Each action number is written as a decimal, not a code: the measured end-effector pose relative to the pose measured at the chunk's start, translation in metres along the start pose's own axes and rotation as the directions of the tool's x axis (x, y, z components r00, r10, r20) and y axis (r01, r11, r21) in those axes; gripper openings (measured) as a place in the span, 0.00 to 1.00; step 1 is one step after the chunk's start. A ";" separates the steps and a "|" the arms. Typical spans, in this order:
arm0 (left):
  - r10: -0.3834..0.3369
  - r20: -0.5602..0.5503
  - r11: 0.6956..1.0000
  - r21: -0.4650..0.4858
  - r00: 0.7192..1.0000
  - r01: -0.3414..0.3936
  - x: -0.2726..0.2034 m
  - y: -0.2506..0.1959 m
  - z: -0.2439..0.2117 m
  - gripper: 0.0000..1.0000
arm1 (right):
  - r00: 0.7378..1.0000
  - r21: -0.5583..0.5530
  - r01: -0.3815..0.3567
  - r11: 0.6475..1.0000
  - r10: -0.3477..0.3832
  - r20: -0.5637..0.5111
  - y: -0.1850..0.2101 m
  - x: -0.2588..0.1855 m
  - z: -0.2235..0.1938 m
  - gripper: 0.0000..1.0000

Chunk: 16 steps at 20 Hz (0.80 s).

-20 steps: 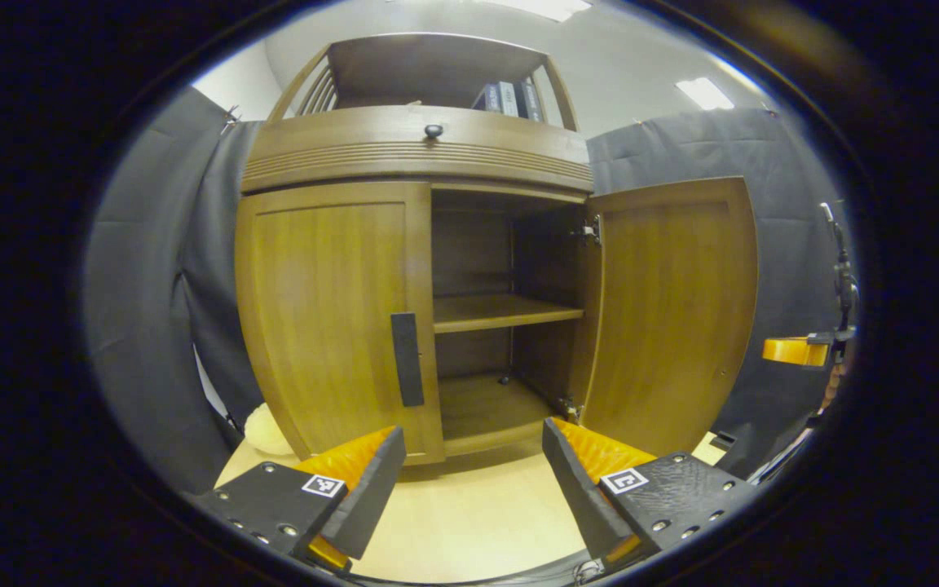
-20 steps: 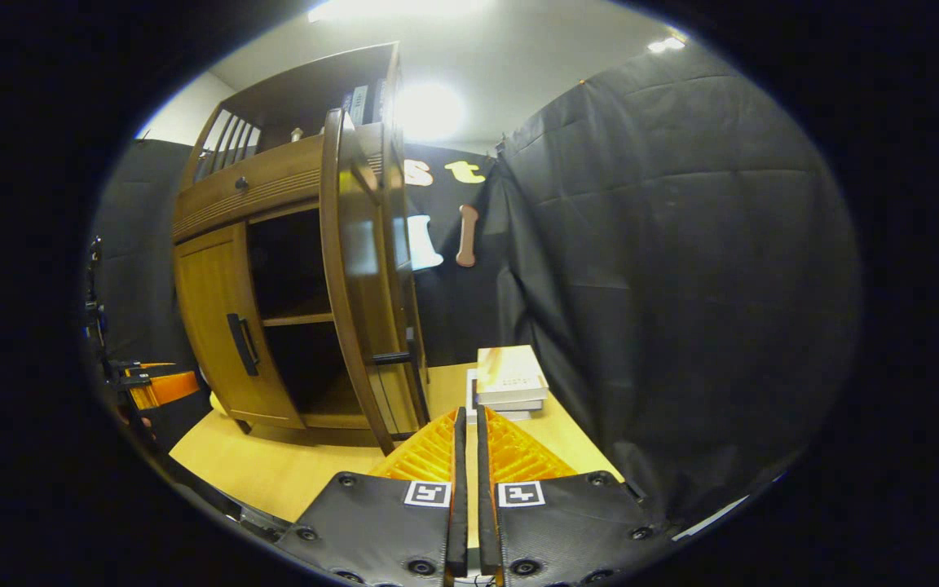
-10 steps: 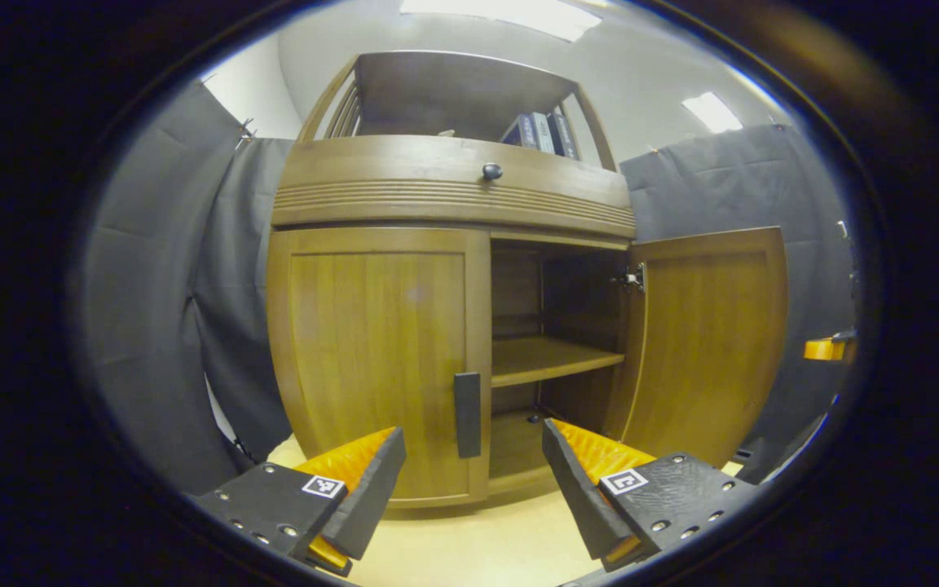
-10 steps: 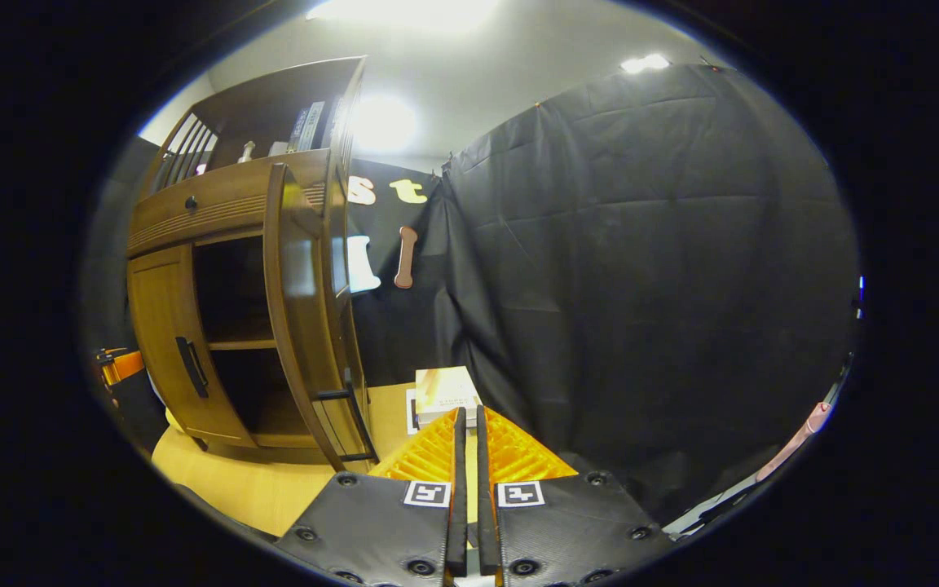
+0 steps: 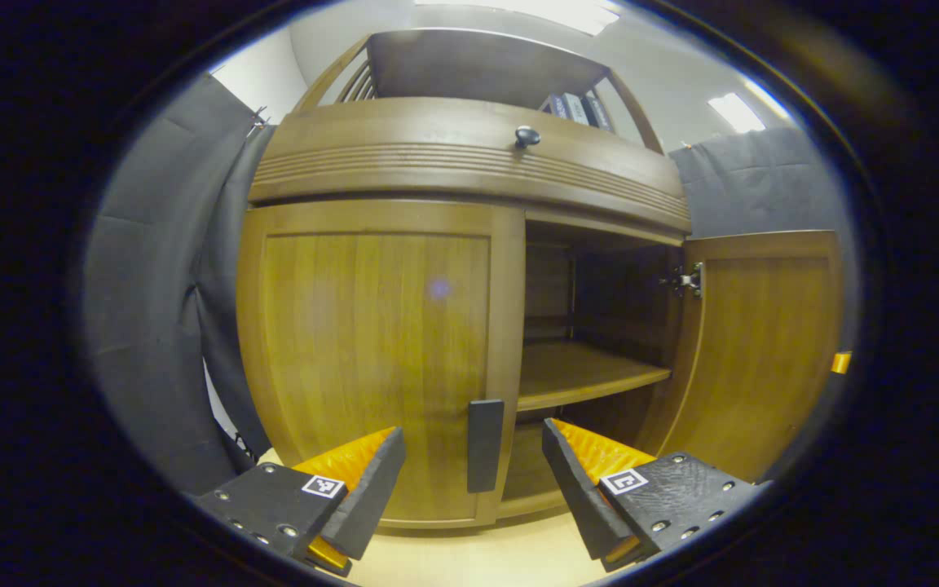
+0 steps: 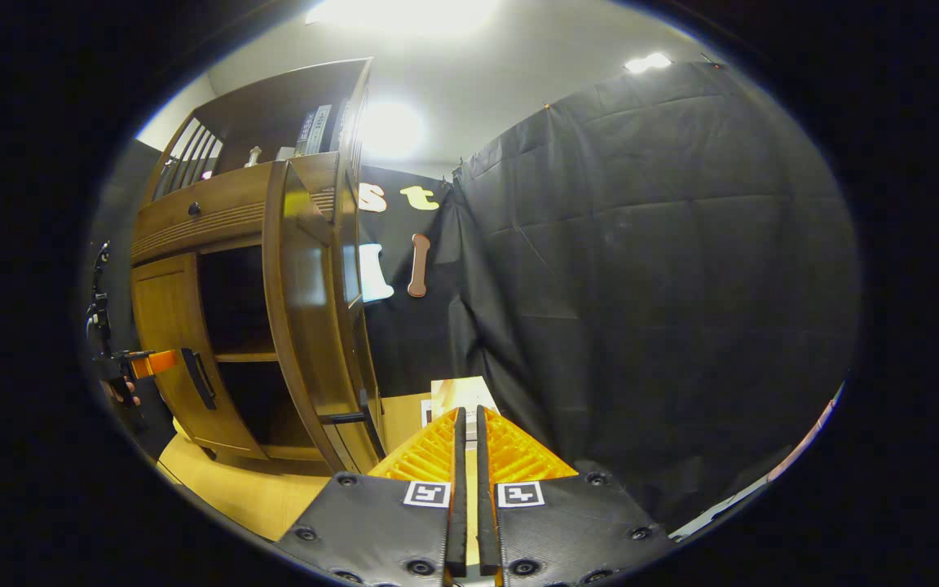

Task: Open the right door of the double-door shoe cabinet with the right hand, and open the left door with the left hand.

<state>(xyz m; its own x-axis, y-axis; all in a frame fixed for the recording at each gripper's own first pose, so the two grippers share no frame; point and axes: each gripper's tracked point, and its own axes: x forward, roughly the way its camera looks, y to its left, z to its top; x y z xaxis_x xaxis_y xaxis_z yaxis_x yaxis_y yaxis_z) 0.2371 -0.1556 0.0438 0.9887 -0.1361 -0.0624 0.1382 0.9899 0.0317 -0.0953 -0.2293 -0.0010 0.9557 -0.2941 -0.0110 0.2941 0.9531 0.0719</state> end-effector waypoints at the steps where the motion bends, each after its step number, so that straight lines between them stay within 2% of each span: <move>1: 0.010 -0.006 1.000 0.001 1.000 -0.010 0.009 0.000 -0.005 1.00 | 1.000 0.008 0.011 1.000 -0.011 -0.006 -0.001 0.001 -0.003 0.16; 2: 0.020 -0.010 1.000 0.004 1.000 -0.020 0.018 0.000 -0.007 1.00 | 1.000 0.019 0.010 1.000 -0.010 -0.005 -0.003 0.004 -0.002 0.29; 3: 0.035 -0.013 0.999 0.007 0.999 -0.035 0.025 0.000 -0.011 1.00 | 1.000 0.021 0.026 0.999 -0.026 -0.004 -0.007 0.010 -0.001 0.36; 8: 0.062 -0.040 0.997 -0.037 0.997 -0.063 0.052 -0.002 -0.028 1.00 | 0.996 0.000 0.089 0.996 -0.089 0.001 -0.027 0.018 -0.001 0.98; 10: 0.062 -0.049 0.996 -0.056 0.997 -0.065 0.062 -0.001 -0.033 1.00 | 0.995 -0.001 0.101 0.995 -0.101 0.012 -0.029 0.017 0.004 0.98; 13: 0.081 -0.064 0.994 -0.061 0.995 -0.085 0.069 -0.001 -0.040 0.77 | 0.994 -0.005 0.112 0.994 -0.112 0.010 -0.032 0.018 0.001 0.98; 16: 0.087 -0.067 0.993 -0.080 0.994 -0.092 0.076 -0.003 -0.042 0.58 | 0.994 -0.016 0.107 0.994 -0.107 -0.013 -0.033 0.022 -0.004 0.98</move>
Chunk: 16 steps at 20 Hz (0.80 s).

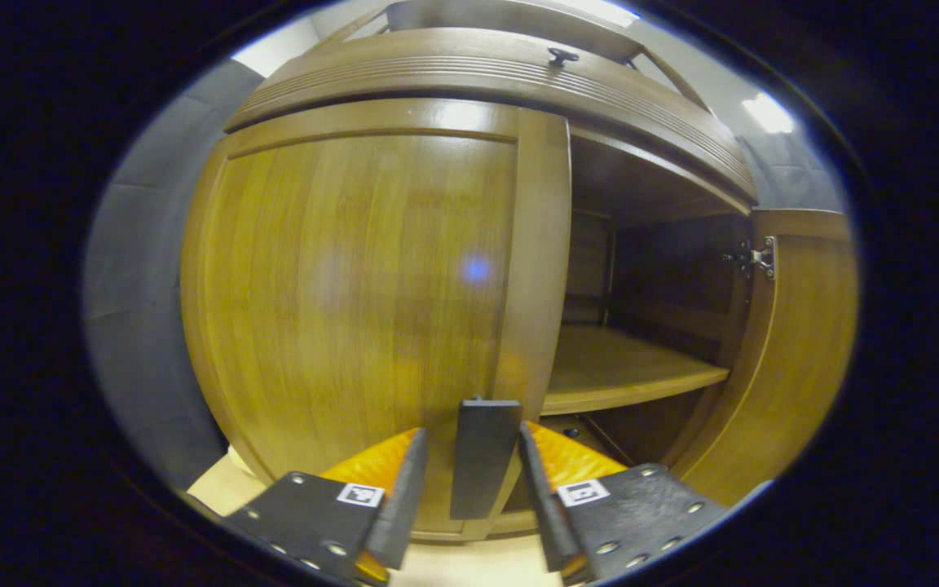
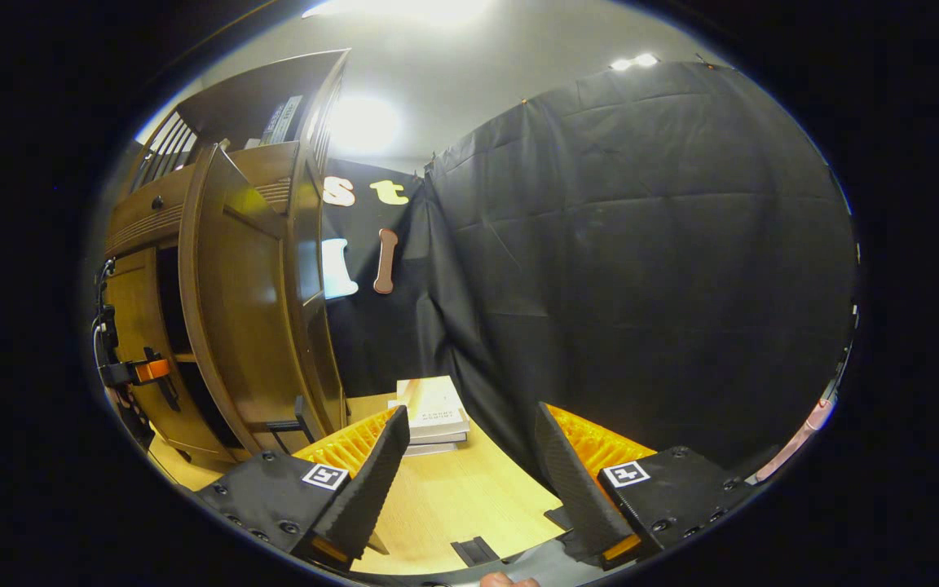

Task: Open the right door of the double-door shoe cabinet with the right hand, and open the left door with the left hand.

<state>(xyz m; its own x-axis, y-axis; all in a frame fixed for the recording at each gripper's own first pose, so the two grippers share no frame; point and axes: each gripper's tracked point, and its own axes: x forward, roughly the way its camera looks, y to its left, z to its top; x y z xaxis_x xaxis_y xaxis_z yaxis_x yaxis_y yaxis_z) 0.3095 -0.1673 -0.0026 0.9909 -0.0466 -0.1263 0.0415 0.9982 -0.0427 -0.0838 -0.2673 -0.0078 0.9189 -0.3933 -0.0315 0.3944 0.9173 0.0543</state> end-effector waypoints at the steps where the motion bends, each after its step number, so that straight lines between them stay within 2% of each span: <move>1: 0.008 -0.006 1.000 -0.004 1.000 -0.008 -0.003 0.001 -0.002 0.51 | 1.000 -0.001 -0.001 1.000 0.001 0.000 0.000 0.001 0.000 0.98; 2: -0.018 -0.016 1.000 -0.011 1.000 0.018 -0.001 -0.005 -0.004 0.45 | 1.000 0.000 -0.002 1.000 0.002 0.004 0.001 0.001 0.002 0.98; 4: 0.007 -0.005 1.000 0.020 1.000 -0.007 -0.002 -0.005 -0.002 0.33 | 1.000 0.000 -0.006 1.000 0.006 0.012 0.003 0.003 0.003 0.98; 6: 0.019 -0.001 0.997 0.072 1.000 -0.019 -0.003 -0.004 -0.004 0.34 | 1.000 -0.005 -0.010 1.000 0.010 0.009 0.004 0.002 0.001 0.98; 13: -0.006 0.000 0.996 0.090 1.000 0.006 -0.005 -0.006 -0.008 0.06 | 0.999 -0.008 -0.048 0.999 0.048 0.002 0.014 -0.002 -0.008 0.98; 16: -0.010 -0.006 0.997 0.077 1.000 0.010 -0.006 -0.007 -0.008 0.06 | 0.998 -0.007 -0.067 0.998 0.067 0.002 0.019 -0.004 -0.007 0.98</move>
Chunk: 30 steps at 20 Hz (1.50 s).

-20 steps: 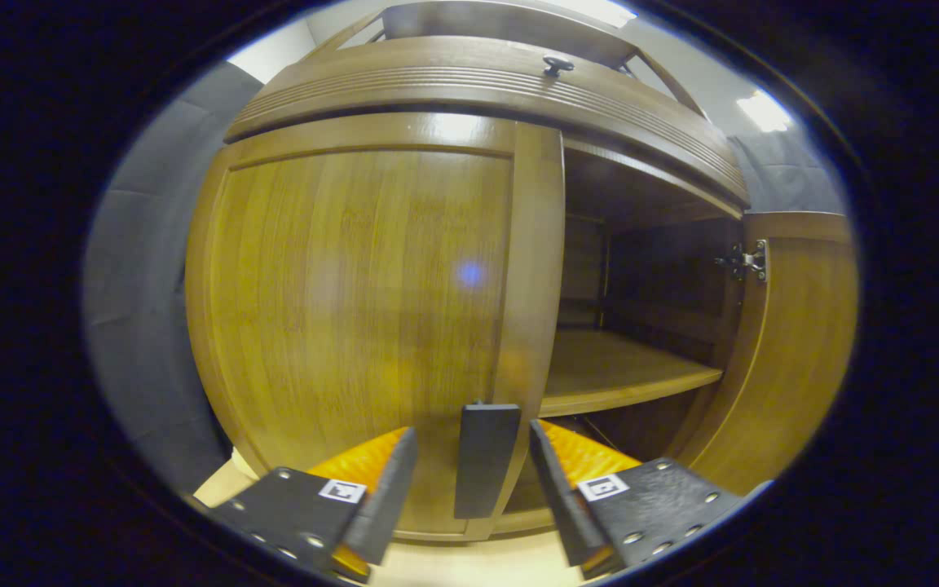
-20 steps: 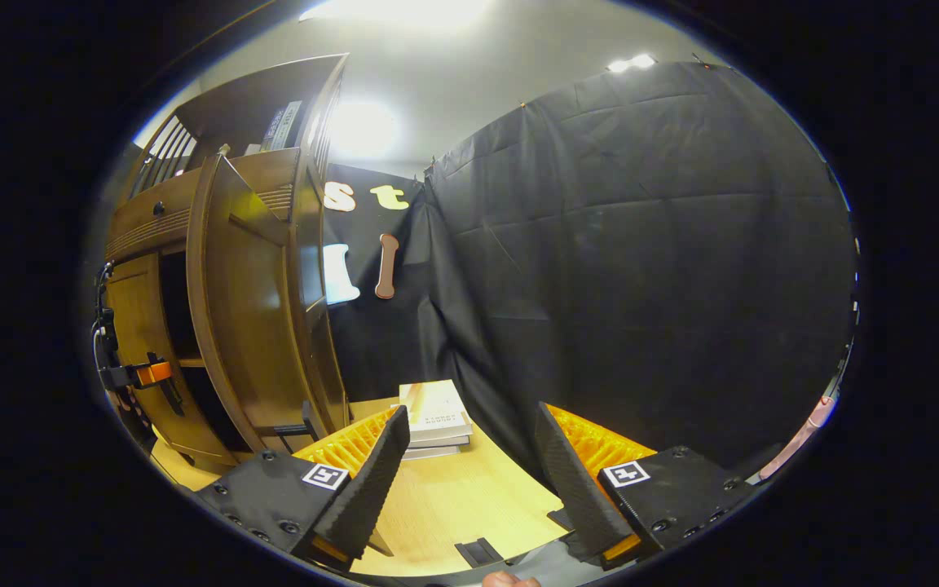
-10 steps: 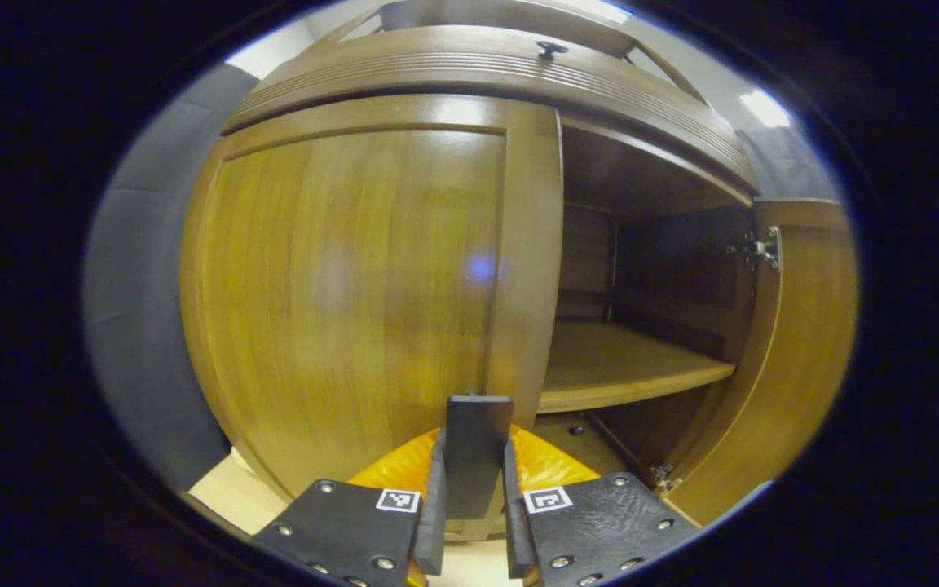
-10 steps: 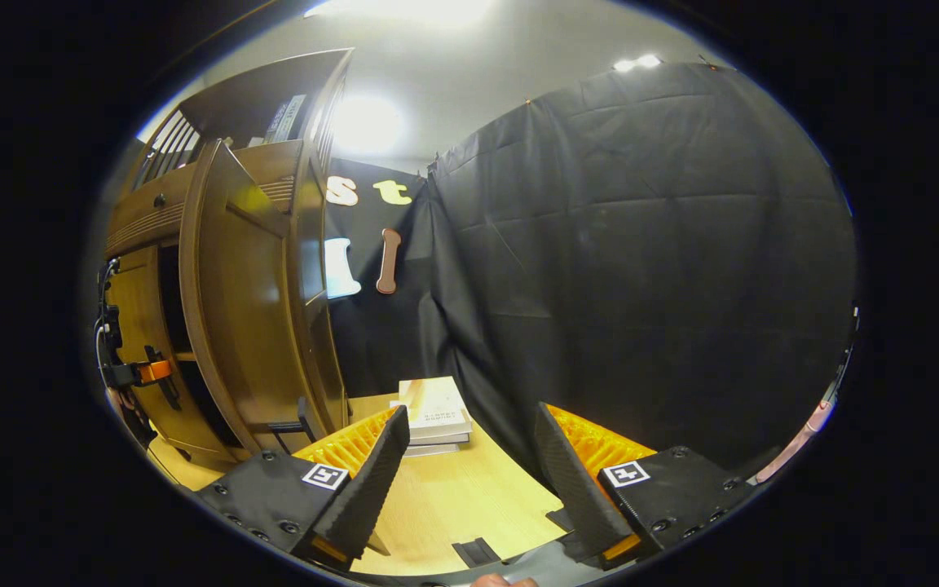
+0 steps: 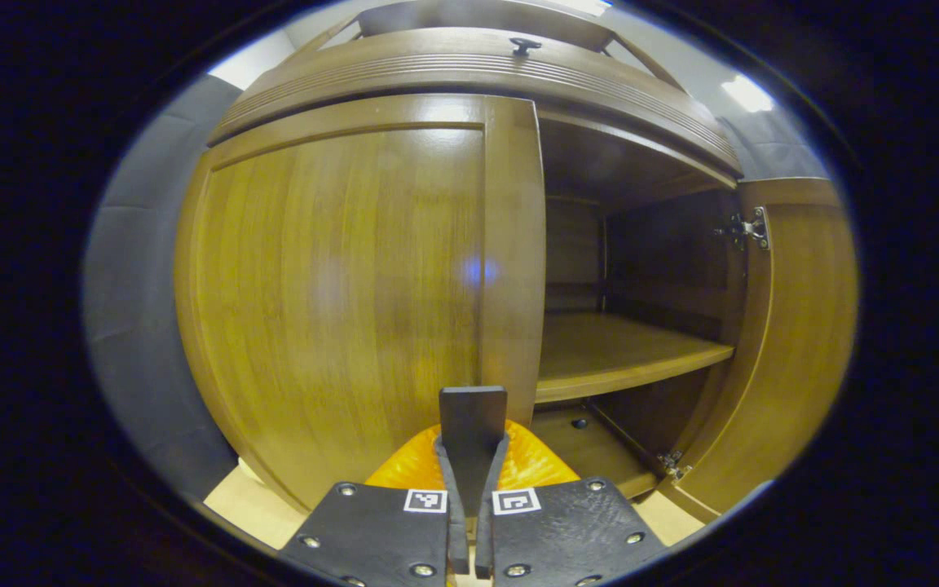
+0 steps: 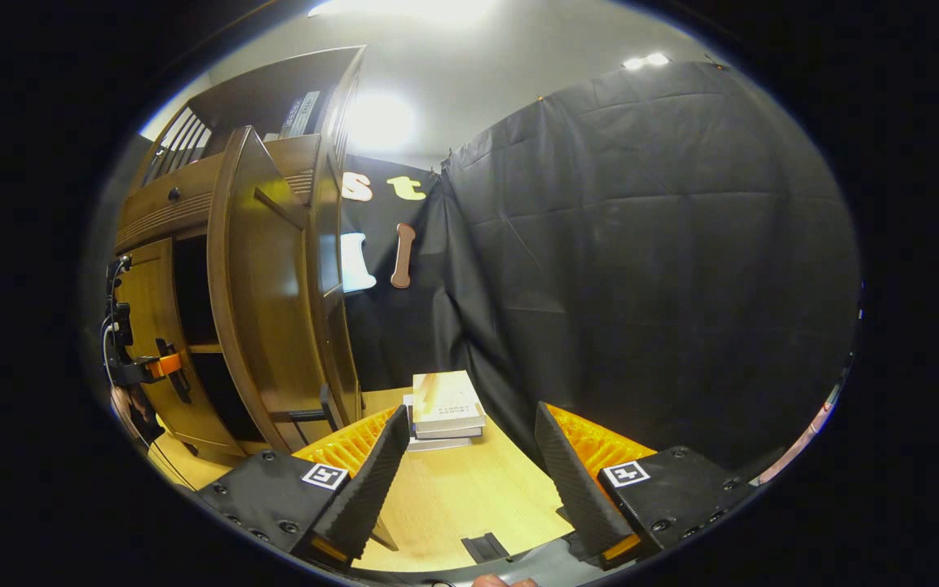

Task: Open the right door of the double-door shoe cabinet with the right hand, and open the left door with the left hand.

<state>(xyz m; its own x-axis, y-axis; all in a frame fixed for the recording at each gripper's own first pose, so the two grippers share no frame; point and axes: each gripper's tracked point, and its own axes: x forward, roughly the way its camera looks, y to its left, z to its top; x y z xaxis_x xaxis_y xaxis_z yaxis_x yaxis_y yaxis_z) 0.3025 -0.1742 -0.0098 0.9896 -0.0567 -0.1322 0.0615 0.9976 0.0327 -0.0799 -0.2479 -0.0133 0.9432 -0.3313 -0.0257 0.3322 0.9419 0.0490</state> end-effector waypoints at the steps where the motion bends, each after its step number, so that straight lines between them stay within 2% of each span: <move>1: 0.001 0.000 1.000 0.000 1.000 -0.001 -0.001 0.001 -0.001 0.06 | 1.000 0.000 -0.005 1.000 0.005 0.004 0.001 -0.002 0.001 0.98; 2: 0.002 0.002 1.000 0.003 1.000 -0.002 -0.003 0.001 0.000 0.06 | 1.000 -0.002 -0.010 1.000 0.010 0.008 0.002 -0.003 0.003 1.00; 3: 0.002 0.003 1.000 0.001 1.000 -0.002 -0.005 0.001 0.000 0.06 | 1.000 -0.006 -0.014 1.000 0.014 0.009 0.003 -0.005 0.002 0.98; 14: -0.032 0.017 0.999 -0.010 0.999 0.032 -0.058 0.009 -0.006 0.06 | 0.994 -0.007 -0.108 0.994 0.108 0.018 0.031 -0.034 0.001 0.98; 15: -0.030 0.020 1.000 -0.007 0.999 0.030 -0.066 0.010 -0.007 0.06 | 0.993 -0.005 -0.116 0.993 0.116 0.018 0.035 -0.037 -0.001 1.00; 16: -0.027 0.024 1.000 -0.005 0.999 0.027 -0.072 0.012 -0.007 0.06 | 0.992 -0.003 -0.127 0.992 0.127 0.020 0.039 -0.040 -0.001 0.98; 21: -0.020 0.027 1.000 0.001 0.999 0.020 -0.109 0.027 -0.011 0.05 | 0.978 -0.003 -0.207 0.978 0.207 0.028 0.069 -0.061 -0.004 0.98; 25: -0.009 0.028 1.000 0.000 1.000 0.009 -0.136 0.042 -0.014 0.05 | 0.970 -0.001 -0.242 0.970 0.242 0.036 0.086 -0.073 -0.009 0.98; 26: -0.005 0.028 1.000 -0.001 1.000 0.005 -0.145 0.047 -0.017 0.05 | 0.967 -0.001 -0.252 0.968 0.252 0.032 0.091 -0.074 -0.011 0.92; 27: -0.002 0.028 1.000 0.001 1.000 0.002 -0.151 0.052 -0.018 0.05 | 0.965 -0.001 -0.261 0.965 0.261 0.028 0.096 -0.075 -0.012 0.98; 30: 0.011 0.031 1.000 -0.002 0.999 -0.011 -0.166 0.063 -0.018 0.05 | 0.951 0.003 -0.307 0.952 0.307 0.022 0.116 -0.079 -0.012 0.98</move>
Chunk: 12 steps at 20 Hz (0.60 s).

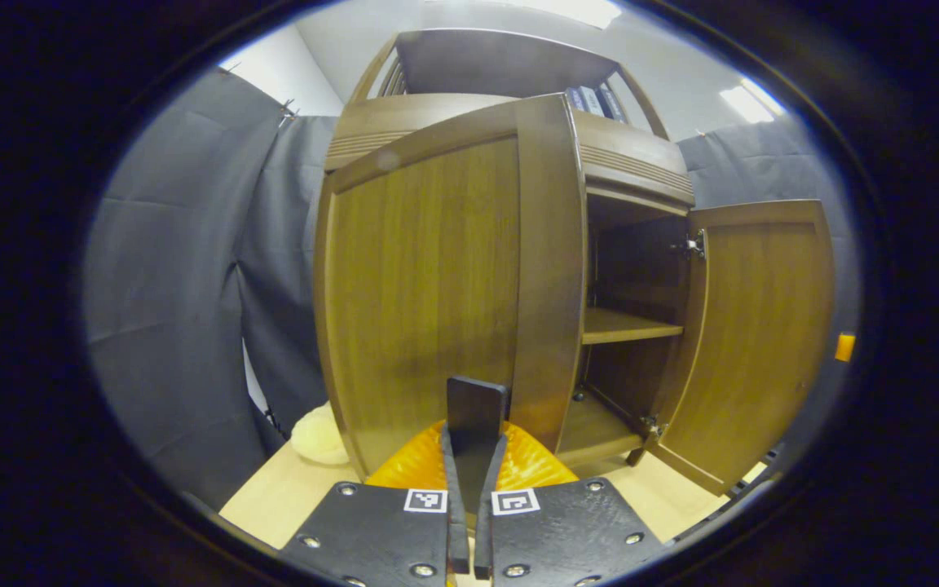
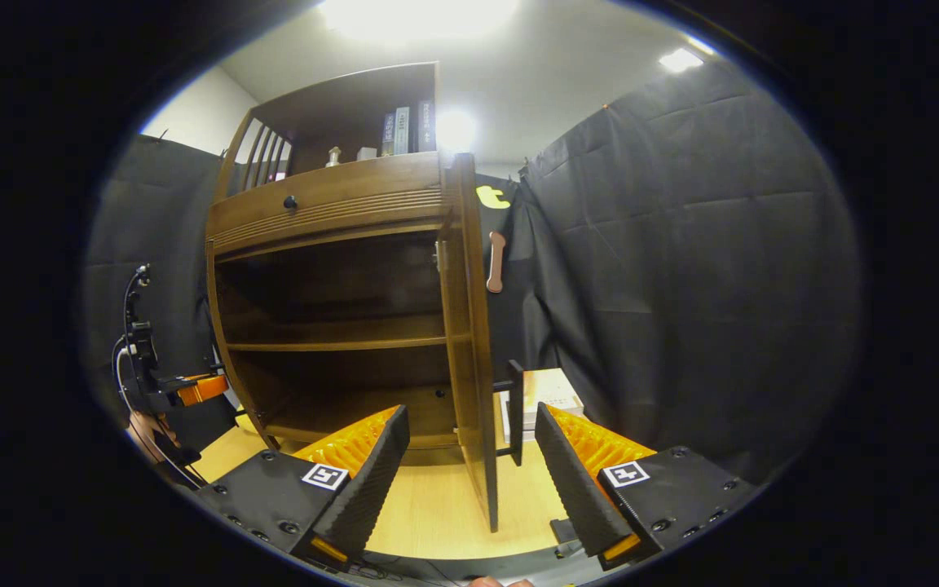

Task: Open the right door of the double-door shoe cabinet with the right hand, and open the left door with the left hand.

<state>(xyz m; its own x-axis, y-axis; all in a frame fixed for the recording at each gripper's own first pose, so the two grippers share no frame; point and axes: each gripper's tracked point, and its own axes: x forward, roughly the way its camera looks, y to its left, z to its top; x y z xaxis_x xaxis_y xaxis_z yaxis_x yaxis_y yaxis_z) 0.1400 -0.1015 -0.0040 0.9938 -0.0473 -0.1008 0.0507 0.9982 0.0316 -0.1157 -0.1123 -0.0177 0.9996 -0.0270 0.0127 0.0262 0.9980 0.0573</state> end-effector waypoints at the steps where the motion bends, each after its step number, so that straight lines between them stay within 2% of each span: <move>1: 0.004 0.001 1.000 0.001 1.000 -0.004 -0.005 0.006 -0.003 0.05 | 1.000 -0.002 -0.017 1.000 0.017 0.004 0.008 0.002 0.002 0.92; 2: 0.007 0.003 1.000 0.003 1.000 -0.008 -0.010 0.011 -0.003 0.05 | 1.000 -0.007 -0.025 1.000 0.025 0.011 0.013 0.004 0.004 0.98; 12: 0.038 0.030 0.999 0.013 0.999 -0.039 -0.047 0.062 -0.005 0.04 | 0.990 -0.036 -0.137 0.990 0.136 -0.029 0.064 0.018 -0.008 0.98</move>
<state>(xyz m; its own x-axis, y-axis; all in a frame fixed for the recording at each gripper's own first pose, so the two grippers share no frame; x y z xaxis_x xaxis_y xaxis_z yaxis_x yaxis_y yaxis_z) 0.0962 -0.0371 -0.0021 0.9975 -0.0100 -0.0701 0.0135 0.9987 0.0487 -0.0962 -0.0480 -0.0219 0.9938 0.1108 -0.0091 -0.1106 0.9937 0.0194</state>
